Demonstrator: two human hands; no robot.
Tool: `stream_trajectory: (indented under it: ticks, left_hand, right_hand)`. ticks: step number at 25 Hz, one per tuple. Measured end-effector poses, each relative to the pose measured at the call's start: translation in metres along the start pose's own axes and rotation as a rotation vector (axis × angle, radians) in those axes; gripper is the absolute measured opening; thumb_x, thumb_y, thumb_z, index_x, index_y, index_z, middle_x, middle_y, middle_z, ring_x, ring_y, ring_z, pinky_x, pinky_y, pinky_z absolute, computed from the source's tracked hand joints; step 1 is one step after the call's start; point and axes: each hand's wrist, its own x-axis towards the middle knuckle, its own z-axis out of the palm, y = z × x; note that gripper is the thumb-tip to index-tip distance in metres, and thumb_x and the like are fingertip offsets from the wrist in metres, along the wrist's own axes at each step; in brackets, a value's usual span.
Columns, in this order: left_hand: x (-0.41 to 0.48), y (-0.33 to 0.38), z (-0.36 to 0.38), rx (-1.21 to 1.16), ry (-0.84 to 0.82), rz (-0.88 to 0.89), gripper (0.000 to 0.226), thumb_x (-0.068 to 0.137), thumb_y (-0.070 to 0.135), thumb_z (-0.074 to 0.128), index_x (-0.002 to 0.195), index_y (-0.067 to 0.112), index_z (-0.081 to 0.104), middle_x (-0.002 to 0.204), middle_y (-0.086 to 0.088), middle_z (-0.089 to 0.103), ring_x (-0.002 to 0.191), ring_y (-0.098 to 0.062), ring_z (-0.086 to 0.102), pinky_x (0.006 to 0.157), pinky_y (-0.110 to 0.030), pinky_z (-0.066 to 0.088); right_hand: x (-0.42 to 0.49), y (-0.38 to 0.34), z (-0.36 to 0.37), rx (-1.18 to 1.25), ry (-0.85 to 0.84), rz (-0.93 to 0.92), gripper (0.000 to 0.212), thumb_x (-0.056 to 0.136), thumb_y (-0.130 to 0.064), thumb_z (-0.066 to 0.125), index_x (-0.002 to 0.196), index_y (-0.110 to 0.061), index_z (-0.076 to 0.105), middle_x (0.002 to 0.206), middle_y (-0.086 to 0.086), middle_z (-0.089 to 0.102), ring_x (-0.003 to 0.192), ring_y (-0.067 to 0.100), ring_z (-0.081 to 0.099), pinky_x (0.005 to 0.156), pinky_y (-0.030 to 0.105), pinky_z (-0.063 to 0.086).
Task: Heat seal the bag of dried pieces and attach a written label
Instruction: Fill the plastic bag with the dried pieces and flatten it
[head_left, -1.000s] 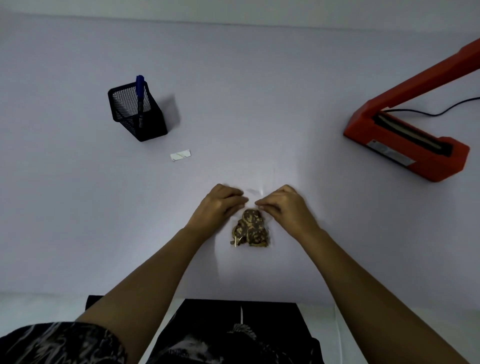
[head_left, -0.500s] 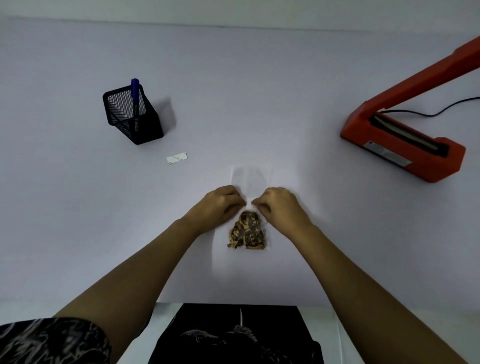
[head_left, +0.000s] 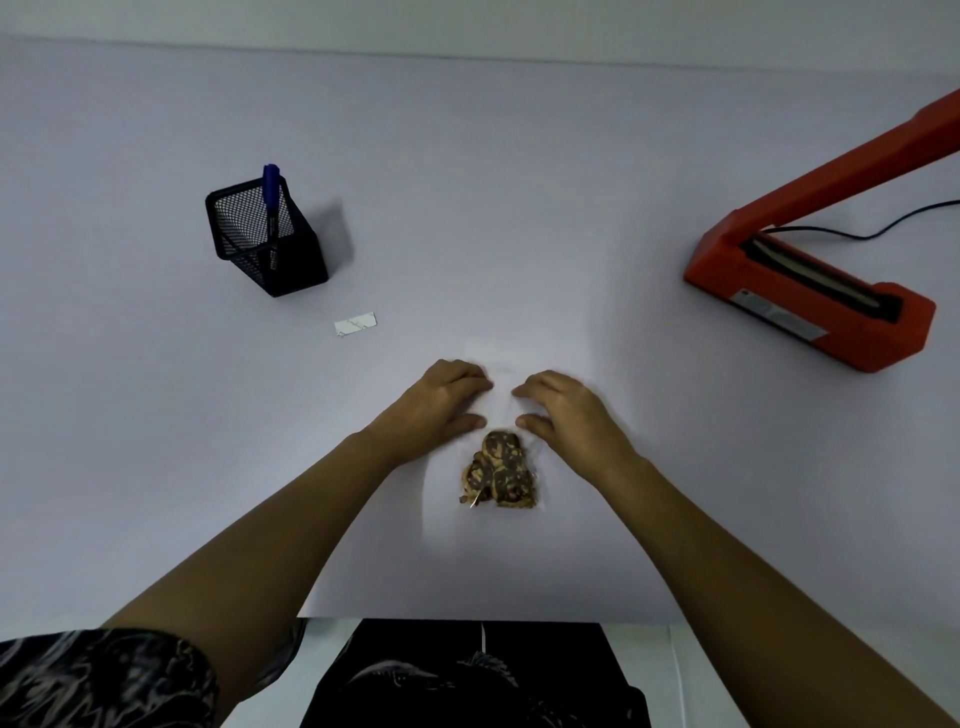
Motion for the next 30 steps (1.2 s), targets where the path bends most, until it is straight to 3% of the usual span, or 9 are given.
stream_trajectory:
  ticks: [5, 10, 13, 16, 18, 20, 26, 30]
  left_hand:
    - [0.009, -0.004, -0.012, 0.012, -0.084, -0.031, 0.073, 0.079, 0.038, 0.070, 0.137, 0.005, 0.041, 0.141, -0.013, 0.040, 0.128, -0.026, 0.035, 0.106, -0.026, 0.025]
    - [0.017, -0.004, -0.019, 0.034, -0.127, -0.065, 0.089, 0.074, 0.045, 0.073, 0.142, 0.005, 0.032, 0.145, -0.012, 0.032, 0.131, -0.025, 0.029, 0.109, -0.029, 0.024]
    - [0.010, -0.005, -0.013, 0.042, -0.045, 0.019, 0.068, 0.078, 0.041, 0.070, 0.130, 0.004, 0.047, 0.132, -0.014, 0.047, 0.119, -0.027, 0.042, 0.103, -0.035, 0.037]
    - [0.001, -0.002, -0.002, 0.036, -0.002, 0.178, 0.033, 0.085, 0.031, 0.055, 0.105, 0.006, 0.062, 0.105, -0.011, 0.061, 0.096, -0.025, 0.054, 0.085, -0.029, 0.043]
    - [-0.001, -0.001, 0.002, 0.032, -0.027, 0.227, 0.027, 0.088, 0.024, 0.049, 0.097, 0.007, 0.067, 0.097, -0.010, 0.064, 0.090, -0.025, 0.057, 0.081, -0.028, 0.042]
    - [-0.002, -0.003, 0.005, 0.040, -0.031, 0.230, 0.030, 0.089, 0.024, 0.048, 0.103, 0.007, 0.068, 0.102, -0.010, 0.066, 0.094, -0.025, 0.058, 0.084, -0.027, 0.042]
    - [0.002, -0.009, -0.003, 0.097, -0.071, 0.169, 0.046, 0.087, 0.037, 0.050, 0.119, 0.006, 0.062, 0.116, -0.013, 0.062, 0.107, -0.030, 0.058, 0.090, -0.038, 0.049]
    - [0.009, -0.011, -0.010, 0.167, -0.078, 0.128, 0.059, 0.082, 0.039, 0.065, 0.129, 0.006, 0.053, 0.127, -0.015, 0.056, 0.115, -0.031, 0.053, 0.093, -0.039, 0.045]
  right_hand:
    - [0.011, 0.001, -0.010, -0.095, -0.085, 0.007, 0.060, 0.078, -0.022, 0.071, 0.131, -0.007, 0.046, 0.135, 0.011, 0.048, 0.124, 0.026, 0.044, 0.104, 0.033, 0.033]
    - [0.016, 0.004, -0.011, -0.166, -0.141, 0.041, 0.083, 0.078, -0.030, 0.071, 0.143, -0.008, 0.023, 0.150, 0.010, 0.027, 0.137, 0.025, 0.027, 0.111, 0.037, 0.025]
    - [0.011, -0.001, -0.008, -0.181, -0.069, 0.034, 0.072, 0.078, -0.025, 0.071, 0.138, -0.011, 0.033, 0.141, 0.010, 0.039, 0.128, 0.026, 0.036, 0.105, 0.037, 0.030]
    - [0.003, -0.003, 0.001, -0.137, 0.003, -0.078, 0.030, 0.081, -0.012, 0.067, 0.109, -0.009, 0.058, 0.108, 0.009, 0.061, 0.099, 0.026, 0.054, 0.087, 0.037, 0.044]
    - [-0.001, 0.000, 0.005, -0.100, -0.007, -0.123, 0.013, 0.084, -0.007, 0.062, 0.097, -0.008, 0.064, 0.096, 0.008, 0.065, 0.089, 0.024, 0.057, 0.080, 0.034, 0.046]
    - [-0.003, 0.003, 0.008, -0.094, -0.018, -0.133, 0.013, 0.086, -0.007, 0.059, 0.097, -0.009, 0.067, 0.097, 0.007, 0.066, 0.090, 0.023, 0.058, 0.081, 0.030, 0.043]
    - [0.002, 0.007, 0.000, -0.169, 0.001, -0.100, 0.034, 0.084, -0.018, 0.064, 0.117, -0.009, 0.060, 0.115, 0.009, 0.062, 0.103, 0.026, 0.057, 0.090, 0.035, 0.044]
    - [0.005, 0.008, -0.006, -0.185, -0.032, -0.061, 0.049, 0.082, -0.026, 0.065, 0.126, -0.010, 0.052, 0.126, 0.010, 0.055, 0.113, 0.026, 0.052, 0.096, 0.037, 0.041]
